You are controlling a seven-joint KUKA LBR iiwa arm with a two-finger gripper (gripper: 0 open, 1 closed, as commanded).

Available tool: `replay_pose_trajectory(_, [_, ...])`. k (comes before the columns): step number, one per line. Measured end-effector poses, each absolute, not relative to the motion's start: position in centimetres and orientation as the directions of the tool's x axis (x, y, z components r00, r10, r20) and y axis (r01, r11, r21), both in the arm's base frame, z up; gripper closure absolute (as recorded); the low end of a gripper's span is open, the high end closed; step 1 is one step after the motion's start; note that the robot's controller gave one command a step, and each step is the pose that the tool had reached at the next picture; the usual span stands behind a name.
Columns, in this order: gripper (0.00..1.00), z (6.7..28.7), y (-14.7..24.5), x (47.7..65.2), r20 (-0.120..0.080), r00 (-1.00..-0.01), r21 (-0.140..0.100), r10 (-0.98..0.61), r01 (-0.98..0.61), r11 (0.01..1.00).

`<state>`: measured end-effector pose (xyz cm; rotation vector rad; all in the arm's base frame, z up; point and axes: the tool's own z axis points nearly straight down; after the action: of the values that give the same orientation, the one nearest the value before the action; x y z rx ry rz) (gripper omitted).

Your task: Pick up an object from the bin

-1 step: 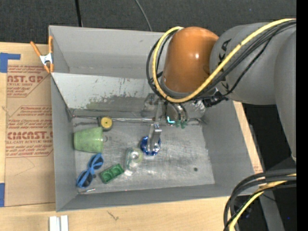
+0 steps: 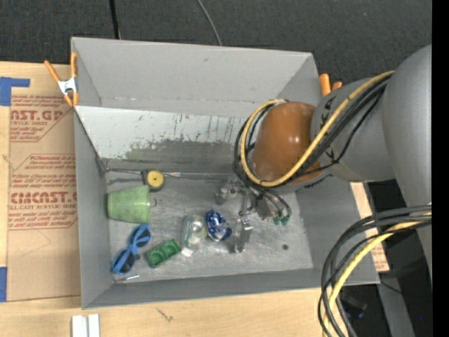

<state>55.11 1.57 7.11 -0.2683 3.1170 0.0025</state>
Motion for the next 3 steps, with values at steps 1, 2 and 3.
replay_pose_trajectory(1, [0.00,7.29,7.59,52.32,-0.010,-0.980,0.001,-0.200,-0.200,0.980])
replay_pose_trajectory(2, [1.00,7.27,7.34,52.39,-0.009,-0.981,0.001,-0.196,-0.196,0.981])
replay_pose_trajectory(3, [0.00,7.12,7.31,52.12,0.001,-0.980,0.001,-0.197,-0.197,0.980])
